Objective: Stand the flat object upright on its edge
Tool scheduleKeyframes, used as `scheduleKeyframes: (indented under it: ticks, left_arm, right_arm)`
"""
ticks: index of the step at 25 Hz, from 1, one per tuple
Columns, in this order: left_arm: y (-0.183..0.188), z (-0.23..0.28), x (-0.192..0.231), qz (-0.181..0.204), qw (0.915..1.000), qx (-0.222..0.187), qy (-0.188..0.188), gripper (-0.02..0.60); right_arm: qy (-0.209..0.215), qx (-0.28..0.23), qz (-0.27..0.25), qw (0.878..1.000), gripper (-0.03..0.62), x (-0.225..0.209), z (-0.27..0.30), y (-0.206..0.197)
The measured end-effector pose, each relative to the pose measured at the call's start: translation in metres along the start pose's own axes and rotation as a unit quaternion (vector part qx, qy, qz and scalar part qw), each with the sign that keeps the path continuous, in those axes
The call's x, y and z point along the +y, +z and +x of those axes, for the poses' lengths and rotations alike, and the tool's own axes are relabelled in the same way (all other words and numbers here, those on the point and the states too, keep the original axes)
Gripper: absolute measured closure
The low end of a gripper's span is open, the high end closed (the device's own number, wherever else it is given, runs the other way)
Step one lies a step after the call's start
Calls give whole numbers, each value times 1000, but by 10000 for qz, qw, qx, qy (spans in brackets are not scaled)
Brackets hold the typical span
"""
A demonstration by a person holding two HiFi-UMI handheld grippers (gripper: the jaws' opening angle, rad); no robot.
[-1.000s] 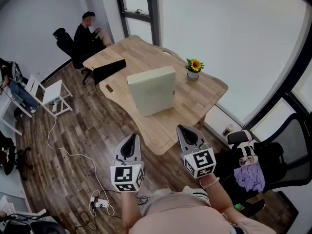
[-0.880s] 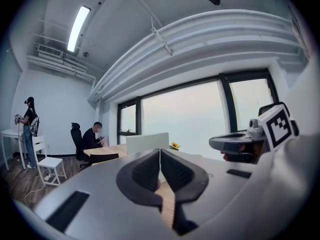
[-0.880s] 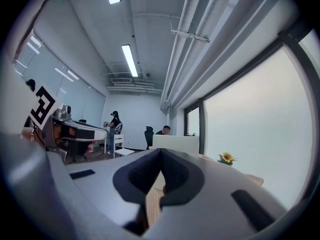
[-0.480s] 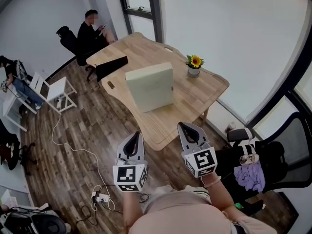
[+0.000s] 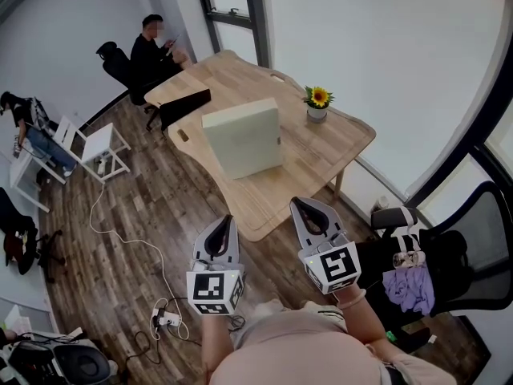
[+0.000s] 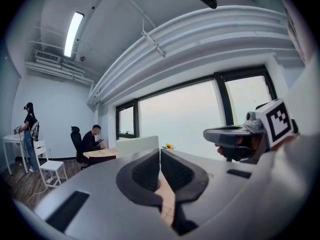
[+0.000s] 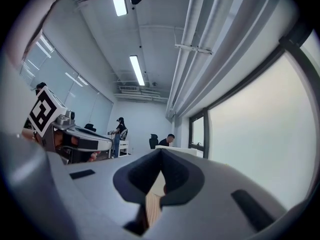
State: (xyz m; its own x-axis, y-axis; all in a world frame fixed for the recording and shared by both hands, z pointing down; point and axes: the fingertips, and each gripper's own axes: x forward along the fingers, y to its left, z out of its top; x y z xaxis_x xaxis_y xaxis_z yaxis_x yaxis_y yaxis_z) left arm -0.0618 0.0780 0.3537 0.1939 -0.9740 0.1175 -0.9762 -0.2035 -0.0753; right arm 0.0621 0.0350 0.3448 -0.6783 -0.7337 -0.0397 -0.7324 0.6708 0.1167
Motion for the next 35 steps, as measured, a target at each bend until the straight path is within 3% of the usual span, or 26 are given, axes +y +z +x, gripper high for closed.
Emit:
scheduleKeyframes:
  ticks: [24,35]
  left_arm:
    - [8,3,-55,84,9998,153,-132,568]
    - [4,-2,-51,-25,9998,156,-140,568]
  right_arm:
    - [-21,90,227,9997,594,-31,-36,-14]
    - [-51,132,366,9992,594,-33,-28,-22]
